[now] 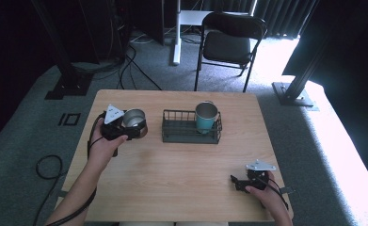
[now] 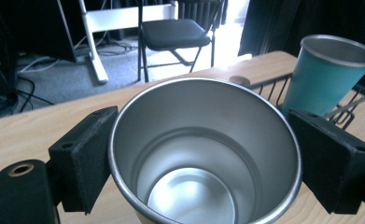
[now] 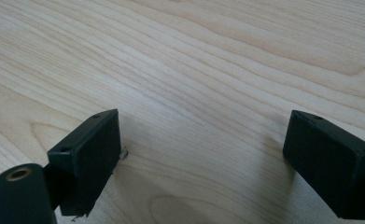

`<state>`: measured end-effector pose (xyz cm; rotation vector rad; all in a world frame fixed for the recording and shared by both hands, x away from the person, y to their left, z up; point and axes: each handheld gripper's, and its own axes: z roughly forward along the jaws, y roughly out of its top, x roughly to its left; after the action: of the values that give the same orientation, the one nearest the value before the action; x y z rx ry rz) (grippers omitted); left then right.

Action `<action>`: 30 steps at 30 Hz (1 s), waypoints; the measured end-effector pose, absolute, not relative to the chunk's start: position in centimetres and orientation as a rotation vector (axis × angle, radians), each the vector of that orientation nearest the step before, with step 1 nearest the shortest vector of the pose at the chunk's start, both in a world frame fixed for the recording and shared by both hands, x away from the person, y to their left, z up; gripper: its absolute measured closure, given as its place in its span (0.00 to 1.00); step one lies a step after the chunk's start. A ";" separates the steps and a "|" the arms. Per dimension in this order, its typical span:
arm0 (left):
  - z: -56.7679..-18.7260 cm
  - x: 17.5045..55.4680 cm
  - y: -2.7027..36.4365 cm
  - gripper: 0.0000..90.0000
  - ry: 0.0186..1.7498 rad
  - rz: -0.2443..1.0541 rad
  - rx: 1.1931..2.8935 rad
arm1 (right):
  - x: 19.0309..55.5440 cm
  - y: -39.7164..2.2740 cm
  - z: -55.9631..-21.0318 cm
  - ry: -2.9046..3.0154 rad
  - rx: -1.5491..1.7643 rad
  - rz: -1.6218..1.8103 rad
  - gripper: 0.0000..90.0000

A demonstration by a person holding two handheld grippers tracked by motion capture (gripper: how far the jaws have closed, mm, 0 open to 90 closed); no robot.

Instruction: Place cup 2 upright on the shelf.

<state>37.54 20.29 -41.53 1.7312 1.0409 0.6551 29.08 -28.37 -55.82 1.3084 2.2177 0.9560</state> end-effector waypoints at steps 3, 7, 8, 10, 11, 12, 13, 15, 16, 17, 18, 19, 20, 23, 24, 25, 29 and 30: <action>-41.0 37.7 19.9 0.15 1.026 0.647 1.740 | 29.1 -28.4 -55.8 2.218 1.308 0.955 0.12; -40.5 38.1 19.2 0.15 1.014 0.629 1.742 | 29.1 -28.4 -55.8 2.218 1.308 0.954 0.12; -40.4 38.2 19.1 0.15 1.012 0.626 1.743 | 29.1 -28.4 -55.8 2.218 1.307 0.954 0.12; -40.2 38.4 18.7 0.15 1.008 0.620 1.740 | 29.1 -28.4 -55.8 2.218 1.308 0.954 0.12; -40.1 38.5 18.4 0.15 1.003 0.616 1.743 | 29.1 -28.4 -55.8 2.218 1.308 0.954 0.12; -40.0 38.6 18.2 0.15 0.999 0.614 1.743 | 29.1 -28.4 -55.8 2.218 1.308 0.954 0.12; -39.8 38.8 17.9 0.15 0.990 0.614 1.746 | 29.1 -28.4 -55.8 2.218 1.308 0.954 0.12; -39.6 39.0 17.5 0.15 0.986 0.611 1.740 | 29.1 -28.4 -55.8 2.218 1.307 0.954 0.12; -39.5 39.2 17.2 0.15 0.980 0.608 1.743 | 29.1 -28.4 -55.8 2.218 1.308 0.954 0.12; -39.4 39.4 17.0 0.15 0.979 0.600 1.740 | 29.1 -28.4 -55.8 2.218 1.308 0.954 0.12; -39.2 39.5 16.8 0.15 0.976 0.590 1.738 | 29.1 -28.4 -55.8 2.218 1.307 0.954 0.12; -39.1 39.7 16.5 0.15 0.970 0.582 1.739 | 29.1 -28.4 -55.8 2.218 1.308 0.954 0.12; -39.1 39.9 16.2 0.15 0.968 0.580 1.735 | 29.1 -28.4 -55.8 2.218 1.307 0.954 0.12; -38.9 40.3 15.3 0.15 0.962 0.577 1.737 | 29.1 -28.3 -55.8 2.217 1.308 0.954 0.12; -38.9 40.5 15.0 0.15 0.956 0.577 1.741 | 29.1 -28.3 -55.8 2.217 1.309 0.954 0.12; -38.9 40.6 14.7 0.15 0.952 0.572 1.740 | 29.1 -28.3 -55.8 2.217 1.309 0.954 0.12; -39.0 41.2 13.4 0.15 0.928 0.562 1.748 | 29.1 -28.4 -55.8 2.216 1.307 0.954 0.12; -39.0 41.3 13.1 0.15 0.919 0.565 1.753 | 29.1 -28.4 -55.8 2.216 1.306 0.954 0.12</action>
<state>41.28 13.09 -38.99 1.7530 0.9186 0.5647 29.09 -28.36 -55.82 1.3059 2.2163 0.9544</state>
